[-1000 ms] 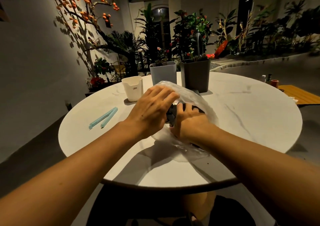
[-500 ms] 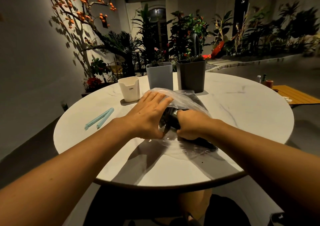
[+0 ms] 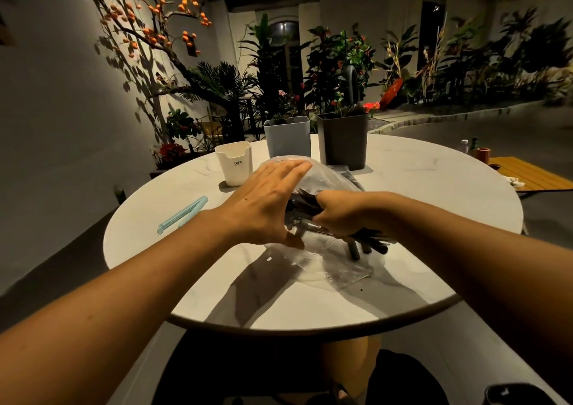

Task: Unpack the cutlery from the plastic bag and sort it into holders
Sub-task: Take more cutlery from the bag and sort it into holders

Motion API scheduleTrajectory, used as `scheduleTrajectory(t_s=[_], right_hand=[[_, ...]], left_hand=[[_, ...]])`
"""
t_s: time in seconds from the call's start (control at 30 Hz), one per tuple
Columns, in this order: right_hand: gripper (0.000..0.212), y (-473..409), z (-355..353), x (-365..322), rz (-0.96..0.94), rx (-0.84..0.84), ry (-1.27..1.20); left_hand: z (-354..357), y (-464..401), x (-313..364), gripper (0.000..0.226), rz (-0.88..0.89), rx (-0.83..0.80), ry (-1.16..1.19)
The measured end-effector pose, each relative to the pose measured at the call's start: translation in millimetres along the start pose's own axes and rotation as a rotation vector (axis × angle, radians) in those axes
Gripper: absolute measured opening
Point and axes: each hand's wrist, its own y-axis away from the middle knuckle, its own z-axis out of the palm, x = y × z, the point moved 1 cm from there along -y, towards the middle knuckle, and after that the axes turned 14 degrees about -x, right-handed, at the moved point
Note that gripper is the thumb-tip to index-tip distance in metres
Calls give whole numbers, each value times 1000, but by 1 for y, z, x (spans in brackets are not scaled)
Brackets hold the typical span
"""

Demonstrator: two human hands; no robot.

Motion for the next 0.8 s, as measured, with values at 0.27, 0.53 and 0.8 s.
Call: scheduleTrajectory(t_s=[0.27,0.53,0.8], right_hand=[[13,46,-16,17,-100,-210,-324],[25,90,-34,23,-265,-269,-522],[24,78,-50,11,-426,-253,-741]], left_hand=[[-13,12,10,91,-89,-16,310],[-46,7,-2,27,-346,436,796],[-30,3,9,65,-334,-174,1307]])
